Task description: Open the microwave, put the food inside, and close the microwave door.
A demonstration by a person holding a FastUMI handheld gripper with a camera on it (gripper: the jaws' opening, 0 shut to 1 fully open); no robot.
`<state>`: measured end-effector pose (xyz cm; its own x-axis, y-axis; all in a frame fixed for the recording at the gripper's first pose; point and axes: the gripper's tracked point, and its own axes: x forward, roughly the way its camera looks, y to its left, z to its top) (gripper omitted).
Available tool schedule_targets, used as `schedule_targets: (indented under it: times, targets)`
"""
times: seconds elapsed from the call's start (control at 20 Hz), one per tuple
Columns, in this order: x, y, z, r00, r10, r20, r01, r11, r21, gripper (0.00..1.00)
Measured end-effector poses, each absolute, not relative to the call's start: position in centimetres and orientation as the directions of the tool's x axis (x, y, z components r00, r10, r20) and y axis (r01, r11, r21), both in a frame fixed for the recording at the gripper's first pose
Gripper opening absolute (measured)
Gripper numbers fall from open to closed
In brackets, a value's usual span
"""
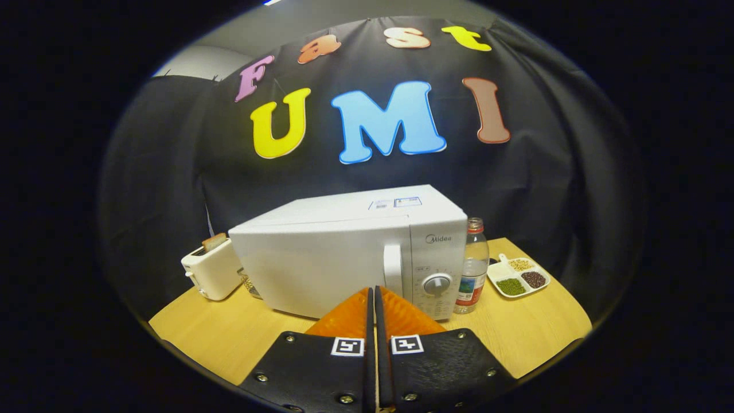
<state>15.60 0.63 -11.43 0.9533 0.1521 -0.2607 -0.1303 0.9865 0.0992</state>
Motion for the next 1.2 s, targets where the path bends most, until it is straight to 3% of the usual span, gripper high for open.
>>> schedule_targets:
  times: [0.2,0.3,0.35,0.5,1.2]
  targets:
    - [9.3,0.3,-7.6,0.975,0.122,-0.184,-0.111,0.991,0.070,0.06]
    - [6.6,0.7,-6.2,0.980,0.133,-0.151,-0.126,0.991,0.052,0.12]
    - [5.0,1.0,-5.9,0.981,0.138,-0.140,-0.134,0.990,0.038,0.46]
    - [1.7,0.7,-5.1,0.987,0.112,-0.111,-0.113,0.994,0.002,0.99]
    - [-2.4,0.9,-3.7,0.990,0.104,-0.100,-0.103,0.995,0.014,0.98]
